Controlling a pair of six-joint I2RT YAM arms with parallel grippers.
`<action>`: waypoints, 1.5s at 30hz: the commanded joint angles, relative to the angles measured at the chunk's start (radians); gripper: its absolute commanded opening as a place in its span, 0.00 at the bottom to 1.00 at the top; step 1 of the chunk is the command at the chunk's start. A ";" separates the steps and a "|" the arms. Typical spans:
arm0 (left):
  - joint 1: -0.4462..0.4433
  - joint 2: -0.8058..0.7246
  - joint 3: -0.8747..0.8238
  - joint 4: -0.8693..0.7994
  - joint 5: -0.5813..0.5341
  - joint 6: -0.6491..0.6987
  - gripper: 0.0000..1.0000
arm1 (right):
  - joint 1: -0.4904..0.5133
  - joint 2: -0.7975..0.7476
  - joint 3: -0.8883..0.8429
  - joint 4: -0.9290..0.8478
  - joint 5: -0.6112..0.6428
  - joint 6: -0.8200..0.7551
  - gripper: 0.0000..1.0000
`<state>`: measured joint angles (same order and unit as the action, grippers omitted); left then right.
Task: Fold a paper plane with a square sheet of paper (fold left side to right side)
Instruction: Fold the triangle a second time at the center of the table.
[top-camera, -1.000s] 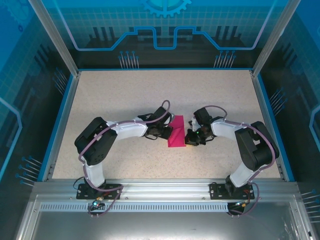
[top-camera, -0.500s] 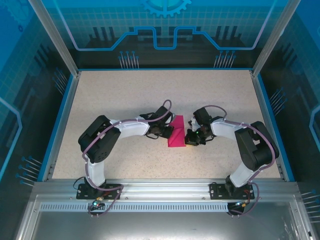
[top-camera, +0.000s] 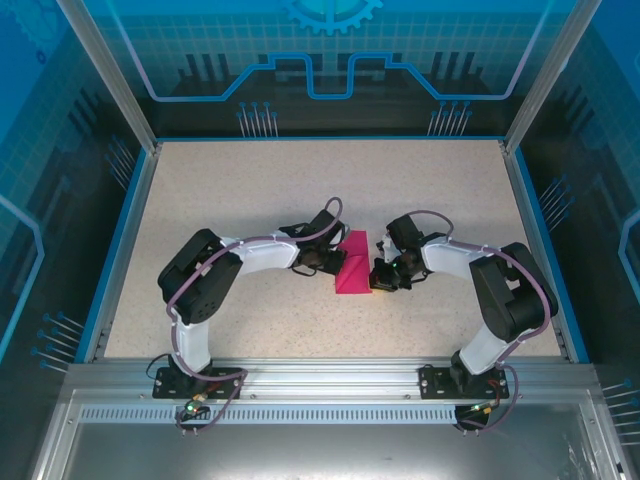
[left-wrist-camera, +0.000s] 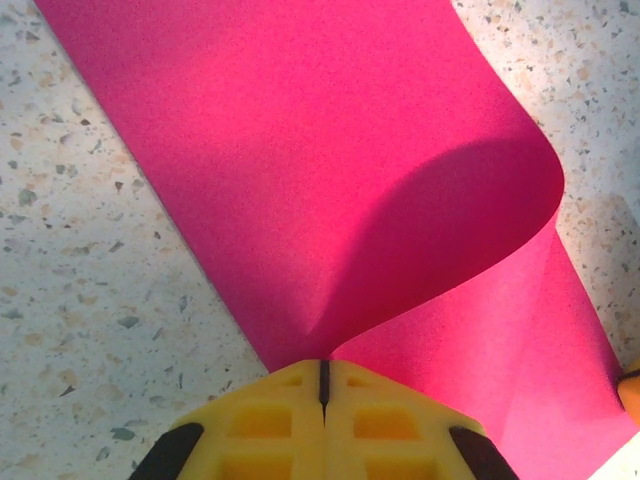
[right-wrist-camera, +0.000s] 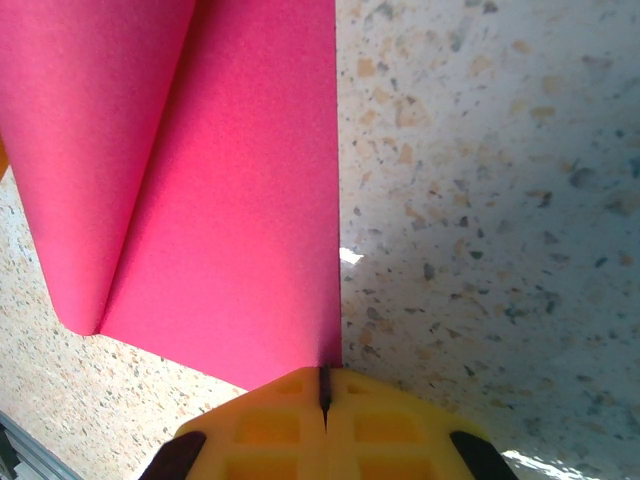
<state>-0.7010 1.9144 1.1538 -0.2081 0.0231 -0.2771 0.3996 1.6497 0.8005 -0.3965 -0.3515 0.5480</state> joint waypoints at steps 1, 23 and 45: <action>0.010 0.021 0.024 -0.024 -0.004 0.025 0.00 | 0.019 0.031 -0.008 -0.069 0.034 -0.016 0.04; 0.009 0.059 0.021 -0.024 0.001 0.021 0.00 | 0.019 0.023 -0.006 -0.058 0.016 -0.018 0.04; 0.009 0.048 0.012 -0.030 0.017 0.019 0.00 | -0.007 0.067 0.073 0.324 -0.219 0.156 0.05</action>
<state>-0.7002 1.9331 1.1591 -0.2111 0.0242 -0.2775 0.3752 1.6875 0.8394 -0.1154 -0.5430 0.6819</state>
